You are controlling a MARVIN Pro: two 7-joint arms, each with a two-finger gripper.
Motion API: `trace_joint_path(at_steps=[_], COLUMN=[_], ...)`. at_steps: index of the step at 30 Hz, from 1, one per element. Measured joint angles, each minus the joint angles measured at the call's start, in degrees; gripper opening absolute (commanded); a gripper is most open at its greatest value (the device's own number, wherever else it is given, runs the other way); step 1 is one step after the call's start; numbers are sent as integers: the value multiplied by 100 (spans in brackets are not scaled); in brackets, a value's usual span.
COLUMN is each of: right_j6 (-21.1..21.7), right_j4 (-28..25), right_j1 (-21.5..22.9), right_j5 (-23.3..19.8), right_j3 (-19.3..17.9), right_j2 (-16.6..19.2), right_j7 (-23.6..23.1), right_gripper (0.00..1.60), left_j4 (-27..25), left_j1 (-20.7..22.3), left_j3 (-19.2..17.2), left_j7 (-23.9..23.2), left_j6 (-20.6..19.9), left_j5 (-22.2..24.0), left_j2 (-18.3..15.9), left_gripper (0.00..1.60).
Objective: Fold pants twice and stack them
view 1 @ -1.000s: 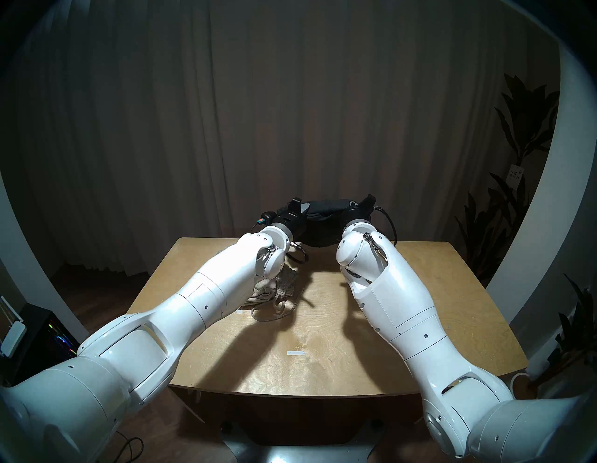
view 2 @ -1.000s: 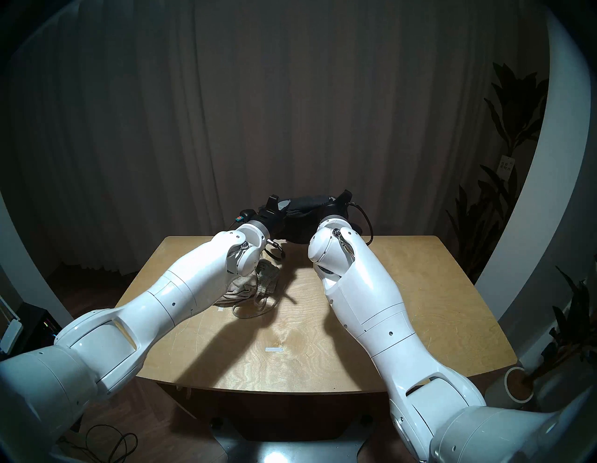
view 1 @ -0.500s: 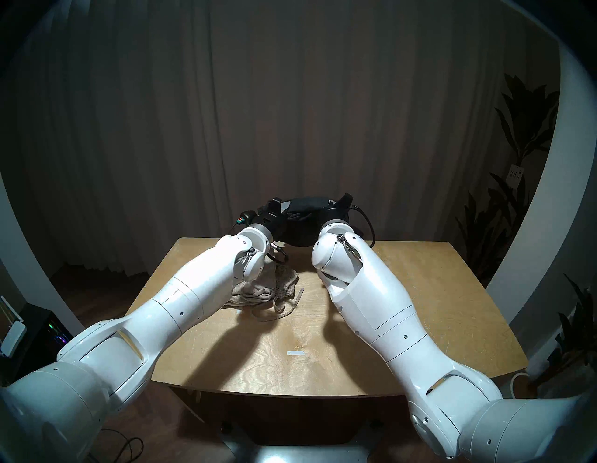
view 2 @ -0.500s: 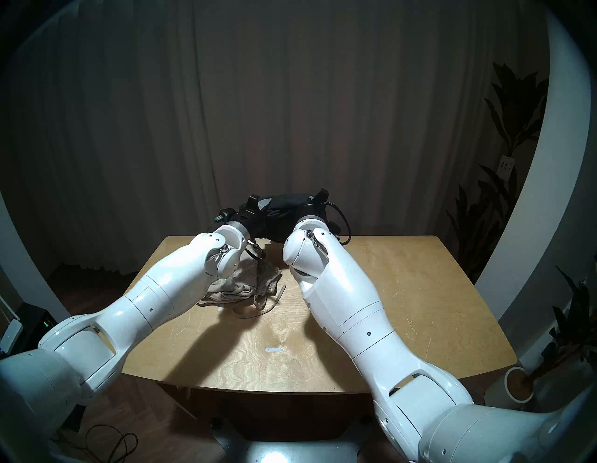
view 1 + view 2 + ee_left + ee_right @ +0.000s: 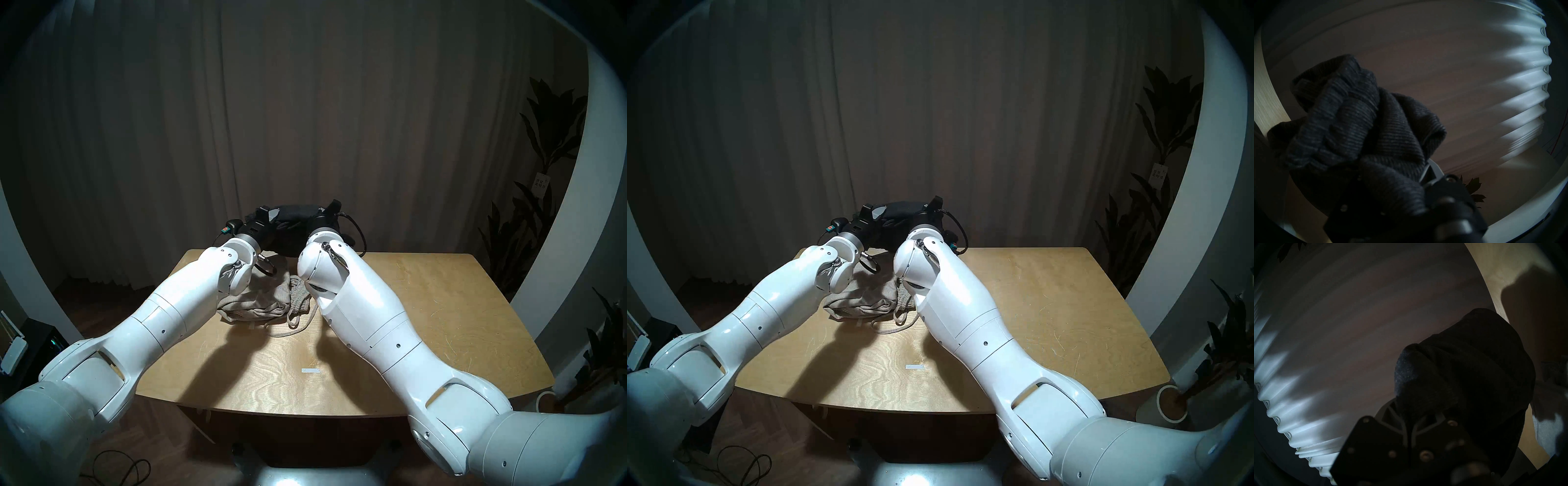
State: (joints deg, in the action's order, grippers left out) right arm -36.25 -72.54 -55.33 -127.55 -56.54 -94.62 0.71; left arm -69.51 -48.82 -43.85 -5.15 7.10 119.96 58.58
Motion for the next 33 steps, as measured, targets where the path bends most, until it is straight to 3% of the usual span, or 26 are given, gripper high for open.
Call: trace_joint_path(at_steps=[16,25,33], right_j6=[102,183,182], right_j4=[957,1020,1131], right_j1=[486,297,55], right_j5=[25,68,92], right_j3=[177,437,699], right_j2=[-501,-574,-710], right_j7=[-318,-530,-634], right_gripper=[0,0,0], left_j4=[14,96,535], left_j1=[-123,-492,-556], left_j3=[-9,-2,-32], left_j7=[-339,-860,-1136], left_j6=[-9,44,53], left_j5=[-238,-341,-391], left_j2=[-421,-612,-662], left_gripper=[0,0,0])
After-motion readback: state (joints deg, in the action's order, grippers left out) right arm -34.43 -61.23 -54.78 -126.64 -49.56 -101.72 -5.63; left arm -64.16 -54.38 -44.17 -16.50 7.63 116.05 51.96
